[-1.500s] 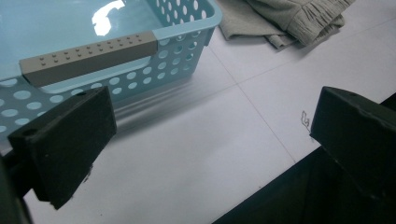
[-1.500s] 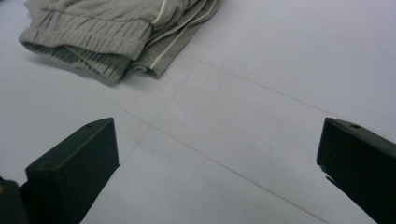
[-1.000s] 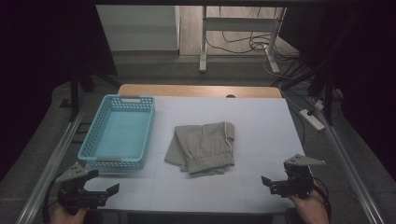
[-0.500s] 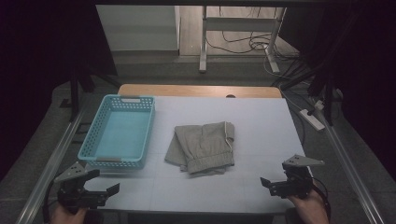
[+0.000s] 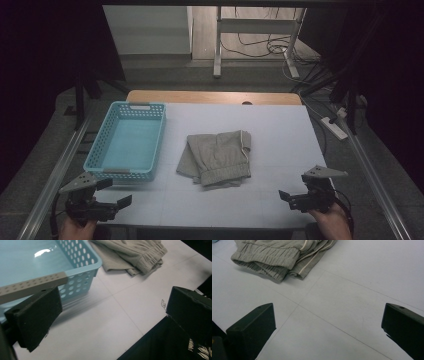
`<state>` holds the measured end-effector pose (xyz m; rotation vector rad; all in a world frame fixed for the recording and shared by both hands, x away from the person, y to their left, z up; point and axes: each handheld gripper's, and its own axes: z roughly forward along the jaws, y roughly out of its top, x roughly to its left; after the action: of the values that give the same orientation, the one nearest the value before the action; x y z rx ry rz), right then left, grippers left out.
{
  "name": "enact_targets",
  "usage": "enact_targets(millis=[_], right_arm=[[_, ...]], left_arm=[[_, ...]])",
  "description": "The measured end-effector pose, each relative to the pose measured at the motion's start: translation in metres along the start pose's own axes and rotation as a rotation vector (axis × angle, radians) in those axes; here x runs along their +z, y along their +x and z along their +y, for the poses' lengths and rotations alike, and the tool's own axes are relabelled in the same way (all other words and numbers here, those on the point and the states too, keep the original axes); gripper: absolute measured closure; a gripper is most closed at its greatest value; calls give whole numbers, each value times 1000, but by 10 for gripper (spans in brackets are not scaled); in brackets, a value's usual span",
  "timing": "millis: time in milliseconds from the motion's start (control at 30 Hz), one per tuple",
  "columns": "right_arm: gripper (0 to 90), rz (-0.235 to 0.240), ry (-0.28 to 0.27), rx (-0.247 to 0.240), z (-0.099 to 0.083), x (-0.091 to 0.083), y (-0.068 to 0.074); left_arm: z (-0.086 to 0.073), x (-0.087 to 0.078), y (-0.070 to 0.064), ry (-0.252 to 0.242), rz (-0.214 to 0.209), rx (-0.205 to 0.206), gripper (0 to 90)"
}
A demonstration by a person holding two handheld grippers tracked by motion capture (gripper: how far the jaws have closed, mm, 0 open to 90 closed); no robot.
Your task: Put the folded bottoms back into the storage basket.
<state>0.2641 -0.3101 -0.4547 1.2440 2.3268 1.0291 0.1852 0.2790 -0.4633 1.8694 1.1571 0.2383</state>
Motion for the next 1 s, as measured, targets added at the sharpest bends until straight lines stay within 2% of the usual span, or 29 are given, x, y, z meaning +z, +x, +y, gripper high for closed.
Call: enact_targets(millis=[200,367,467,567,867,1000], right_arm=[[0,-3,4,-11,0,1,1],[0,-9,8,-18,0,1,2],[0,-12,10,-24,0,1,3],[0,-18,15,-38,1,2,4],[0,-20,20,-42,1,2,4],[0,-21,20,-44,1,2,5]], left_arm=[[5,9,-4,37,-34,29,0],[10,17,-6,58,-64,72,0],[12,21,-8,64,-63,87,0],[13,25,-9,63,-73,105,0],[18,37,-11,54,-123,155,0],[21,41,-14,58,-138,163,0]])
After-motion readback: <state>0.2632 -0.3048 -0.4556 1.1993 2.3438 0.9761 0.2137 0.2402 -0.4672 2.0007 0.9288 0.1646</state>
